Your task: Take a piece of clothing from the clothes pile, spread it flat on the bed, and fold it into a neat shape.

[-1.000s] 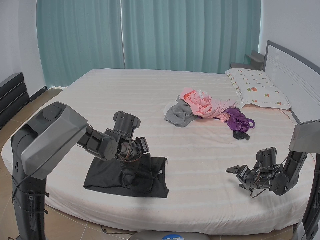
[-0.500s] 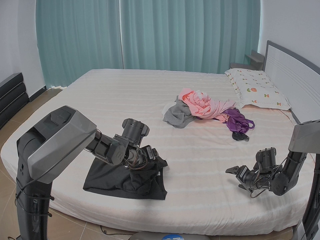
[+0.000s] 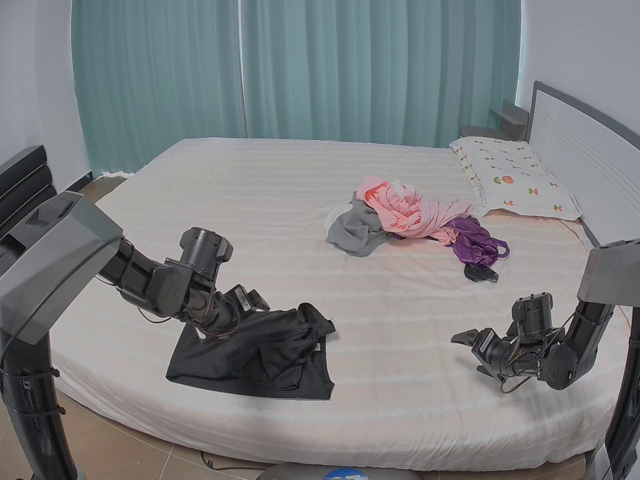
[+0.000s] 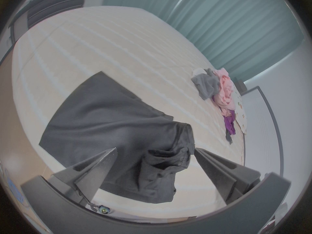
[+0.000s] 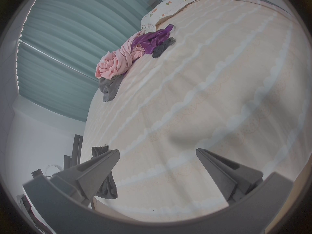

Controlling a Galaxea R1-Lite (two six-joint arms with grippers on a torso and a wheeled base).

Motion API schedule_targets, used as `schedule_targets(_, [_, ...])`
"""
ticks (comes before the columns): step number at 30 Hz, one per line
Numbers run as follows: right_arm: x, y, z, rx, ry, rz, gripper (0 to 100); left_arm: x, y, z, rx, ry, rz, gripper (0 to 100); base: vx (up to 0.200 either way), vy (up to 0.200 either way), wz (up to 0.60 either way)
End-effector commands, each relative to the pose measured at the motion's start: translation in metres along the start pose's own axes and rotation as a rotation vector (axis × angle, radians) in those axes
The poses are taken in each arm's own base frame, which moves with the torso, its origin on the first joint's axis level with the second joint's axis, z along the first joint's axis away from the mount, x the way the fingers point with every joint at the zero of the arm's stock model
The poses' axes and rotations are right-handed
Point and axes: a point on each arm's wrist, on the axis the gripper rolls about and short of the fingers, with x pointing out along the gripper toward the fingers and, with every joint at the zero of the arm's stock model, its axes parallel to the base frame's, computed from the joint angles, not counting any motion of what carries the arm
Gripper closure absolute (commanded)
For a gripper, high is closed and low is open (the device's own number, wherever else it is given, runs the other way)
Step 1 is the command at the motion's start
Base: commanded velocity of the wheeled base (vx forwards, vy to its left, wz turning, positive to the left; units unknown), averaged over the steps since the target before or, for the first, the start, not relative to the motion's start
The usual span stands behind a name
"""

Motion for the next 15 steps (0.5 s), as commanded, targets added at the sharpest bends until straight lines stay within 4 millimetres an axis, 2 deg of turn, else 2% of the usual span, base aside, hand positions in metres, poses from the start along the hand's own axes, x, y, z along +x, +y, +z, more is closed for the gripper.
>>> schedule_targets(1, [-0.001,0.005,0.000,-0.012,-0.003,0.017,0,-0.014,0.020,0.002,-0.064,0.002,0.026,0,0.000,0.000,0.00])
schedule_targets(7, [0.001,0.012,-0.001,-0.026,-0.001,0.030,0,-0.014,0.028,-0.003,-0.081,0.050,0.024,0,0.000,0.000,0.00])
schedule_targets(13, [-0.001,0.019,-0.008,-0.058,0.002,0.040,0,-0.020,0.035,0.003,-0.105,0.065,-0.003,0,0.000,0.200,0.00])
schedule_targets(15, [-0.006,0.028,-0.012,-0.080,0.000,0.061,0,-0.024,0.038,0.007,-0.121,0.065,-0.015,0,0.000,0.200,0.00])
